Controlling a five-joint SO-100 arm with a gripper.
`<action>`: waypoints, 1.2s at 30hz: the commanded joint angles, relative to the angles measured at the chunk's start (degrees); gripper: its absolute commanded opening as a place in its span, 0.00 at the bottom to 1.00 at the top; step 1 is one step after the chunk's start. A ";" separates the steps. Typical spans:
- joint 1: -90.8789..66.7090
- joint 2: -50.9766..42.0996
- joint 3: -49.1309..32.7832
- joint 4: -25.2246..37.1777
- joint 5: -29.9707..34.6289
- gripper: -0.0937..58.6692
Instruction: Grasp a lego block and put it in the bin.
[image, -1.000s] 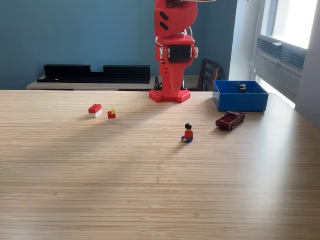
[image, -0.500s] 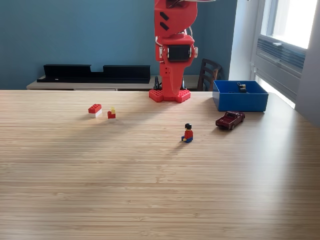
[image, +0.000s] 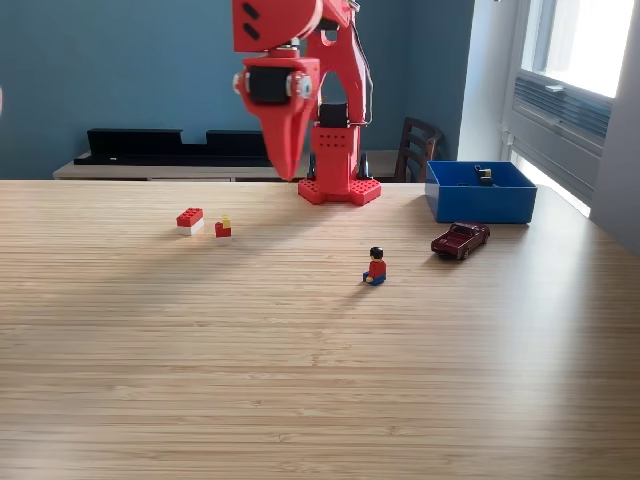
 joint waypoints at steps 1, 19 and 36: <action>9.40 1.14 5.01 -5.71 2.64 0.00; 15.03 1.93 23.82 -14.33 9.58 0.23; 14.59 2.20 32.78 -14.15 6.94 0.33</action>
